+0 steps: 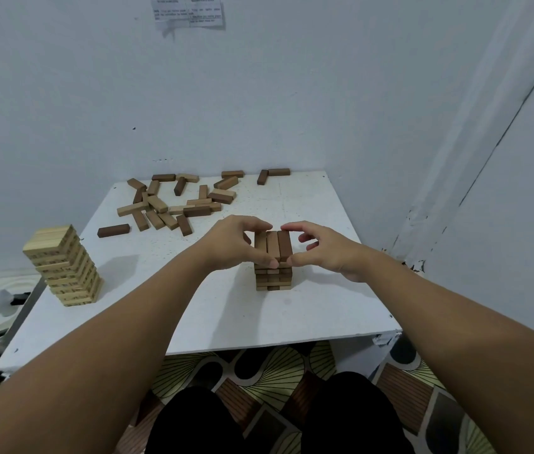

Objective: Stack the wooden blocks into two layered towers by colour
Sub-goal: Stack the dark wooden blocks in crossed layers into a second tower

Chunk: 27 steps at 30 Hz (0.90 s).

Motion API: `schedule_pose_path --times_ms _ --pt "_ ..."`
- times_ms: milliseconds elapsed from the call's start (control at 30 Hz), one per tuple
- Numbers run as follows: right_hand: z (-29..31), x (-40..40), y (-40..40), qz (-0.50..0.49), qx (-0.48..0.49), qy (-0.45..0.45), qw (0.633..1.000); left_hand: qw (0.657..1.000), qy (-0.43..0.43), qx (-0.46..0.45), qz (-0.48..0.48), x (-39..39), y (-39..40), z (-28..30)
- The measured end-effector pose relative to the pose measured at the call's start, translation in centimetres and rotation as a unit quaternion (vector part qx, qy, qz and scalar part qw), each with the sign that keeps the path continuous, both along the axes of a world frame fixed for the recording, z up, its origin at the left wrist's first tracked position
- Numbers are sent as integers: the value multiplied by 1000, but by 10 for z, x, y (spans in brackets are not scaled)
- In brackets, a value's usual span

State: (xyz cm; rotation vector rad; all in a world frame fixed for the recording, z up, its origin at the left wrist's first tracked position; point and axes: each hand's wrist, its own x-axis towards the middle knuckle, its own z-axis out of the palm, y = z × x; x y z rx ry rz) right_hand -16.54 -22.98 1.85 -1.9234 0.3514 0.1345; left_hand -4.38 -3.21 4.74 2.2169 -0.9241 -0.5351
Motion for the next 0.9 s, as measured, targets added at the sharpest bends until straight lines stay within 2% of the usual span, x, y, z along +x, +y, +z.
schedule_pose_path --times_ms 267,900 --pt "-1 -4 -4 12 3 19 1000 996 74 -31 35 4 18 -1" --pt "3 0 -4 20 -5 16 1000 996 85 -14 39 6 20 -5"
